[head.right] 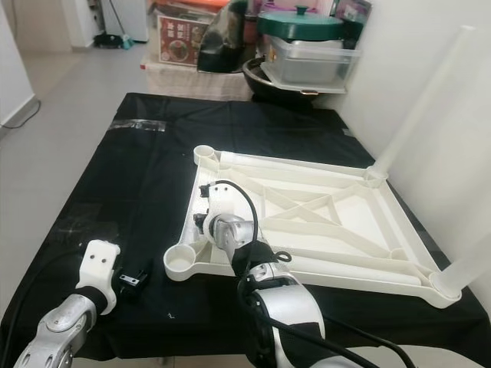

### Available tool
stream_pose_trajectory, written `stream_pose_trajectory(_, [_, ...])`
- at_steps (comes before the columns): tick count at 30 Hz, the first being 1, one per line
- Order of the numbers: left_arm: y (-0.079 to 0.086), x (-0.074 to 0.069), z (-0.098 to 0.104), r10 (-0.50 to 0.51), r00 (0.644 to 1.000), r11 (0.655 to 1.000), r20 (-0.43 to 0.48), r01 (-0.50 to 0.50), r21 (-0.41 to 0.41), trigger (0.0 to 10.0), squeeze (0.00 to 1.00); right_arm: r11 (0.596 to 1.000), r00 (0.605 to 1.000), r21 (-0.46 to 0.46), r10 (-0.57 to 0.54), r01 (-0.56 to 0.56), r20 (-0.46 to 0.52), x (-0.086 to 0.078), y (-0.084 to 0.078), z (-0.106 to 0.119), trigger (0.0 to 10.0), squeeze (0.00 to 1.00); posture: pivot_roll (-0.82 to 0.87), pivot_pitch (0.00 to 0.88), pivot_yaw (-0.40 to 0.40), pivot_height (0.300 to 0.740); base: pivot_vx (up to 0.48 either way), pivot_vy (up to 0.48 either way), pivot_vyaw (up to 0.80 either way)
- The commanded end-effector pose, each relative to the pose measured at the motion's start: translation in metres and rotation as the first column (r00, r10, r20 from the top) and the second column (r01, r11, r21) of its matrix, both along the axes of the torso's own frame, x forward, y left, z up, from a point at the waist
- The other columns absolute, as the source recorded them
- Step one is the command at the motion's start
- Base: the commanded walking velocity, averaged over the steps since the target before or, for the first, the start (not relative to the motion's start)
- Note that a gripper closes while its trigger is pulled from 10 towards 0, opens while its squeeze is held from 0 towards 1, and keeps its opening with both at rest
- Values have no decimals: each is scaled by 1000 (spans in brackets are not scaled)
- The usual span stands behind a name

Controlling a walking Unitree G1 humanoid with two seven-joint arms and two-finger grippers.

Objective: Building children table

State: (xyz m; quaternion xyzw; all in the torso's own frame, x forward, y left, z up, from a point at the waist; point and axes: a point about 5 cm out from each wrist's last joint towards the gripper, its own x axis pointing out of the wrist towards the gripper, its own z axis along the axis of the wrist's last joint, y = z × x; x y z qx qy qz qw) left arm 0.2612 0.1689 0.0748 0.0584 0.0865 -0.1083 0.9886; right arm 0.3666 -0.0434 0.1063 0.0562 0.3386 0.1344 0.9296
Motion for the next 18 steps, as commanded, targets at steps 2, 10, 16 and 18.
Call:
stream_pose_trajectory(2, [-4,-3,-10,-7,999,1000,-43,7,8,10000,0,997,984,5,77,-77,-159,-24,7,-35,0,0,76,0,-149,740,0,0,0])
stream_pose_trajectory(10, [-2,-3,-10,-8,999,1000,-45,9,12,10000,0,850,849,-60,513,-523,-131,-36,-12,-47,0,0,61,0,-136,740,0,0,0])
stream_pose_trajectory(16, [-5,-3,-11,-18,999,1000,-48,19,9,10000,0,545,565,-216,824,-810,-40,-54,-41,-47,0,0,51,0,-123,740,0,0,0])
stream_pose_trajectory(18, [-5,-3,-11,-18,999,1000,-48,19,9,10000,0,545,565,-216,824,-810,-40,-54,-41,-47,0,0,51,0,-123,740,0,0,0])
